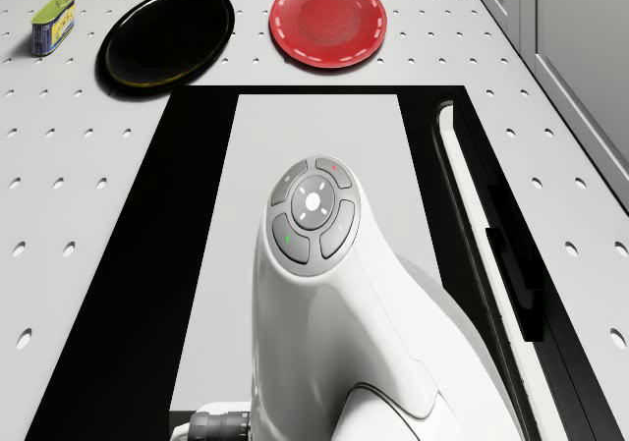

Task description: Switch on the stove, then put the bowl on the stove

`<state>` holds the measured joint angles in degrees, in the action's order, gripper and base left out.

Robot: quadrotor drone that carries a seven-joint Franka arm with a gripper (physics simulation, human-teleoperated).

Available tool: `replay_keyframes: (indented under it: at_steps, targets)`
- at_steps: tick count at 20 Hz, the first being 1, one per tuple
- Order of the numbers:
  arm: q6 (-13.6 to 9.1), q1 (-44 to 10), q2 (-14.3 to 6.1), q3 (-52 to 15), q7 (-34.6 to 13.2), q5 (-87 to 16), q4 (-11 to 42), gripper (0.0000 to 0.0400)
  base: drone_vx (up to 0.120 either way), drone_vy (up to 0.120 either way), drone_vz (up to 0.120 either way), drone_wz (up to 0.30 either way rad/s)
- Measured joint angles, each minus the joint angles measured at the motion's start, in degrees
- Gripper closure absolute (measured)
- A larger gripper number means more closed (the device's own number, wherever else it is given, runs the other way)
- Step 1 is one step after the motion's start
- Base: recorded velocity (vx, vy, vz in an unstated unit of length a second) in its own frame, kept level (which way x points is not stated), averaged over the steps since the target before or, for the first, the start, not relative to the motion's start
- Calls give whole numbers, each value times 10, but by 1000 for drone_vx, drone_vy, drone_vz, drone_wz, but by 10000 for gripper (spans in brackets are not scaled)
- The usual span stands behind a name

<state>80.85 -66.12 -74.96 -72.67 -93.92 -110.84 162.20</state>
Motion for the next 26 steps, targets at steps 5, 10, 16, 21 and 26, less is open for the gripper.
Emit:
replay_keyframes:
  at_steps: [5,10,16,21,26]
  targets:
    - [11,-8,-8,3,-2,-1,-6,0,0,0,0,0]
    - [19,-17,-15,5,-9,-1,-9,0,0,0,0,0]
    - [25,-35,-20,5,-26,0,-11,0,0,0,0,0]
    - [26,-57,-20,5,-43,0,-12,0,0,0,0,0]
    - [27,-78,-21,4,-65,1,-14,0,0,0,0,0]
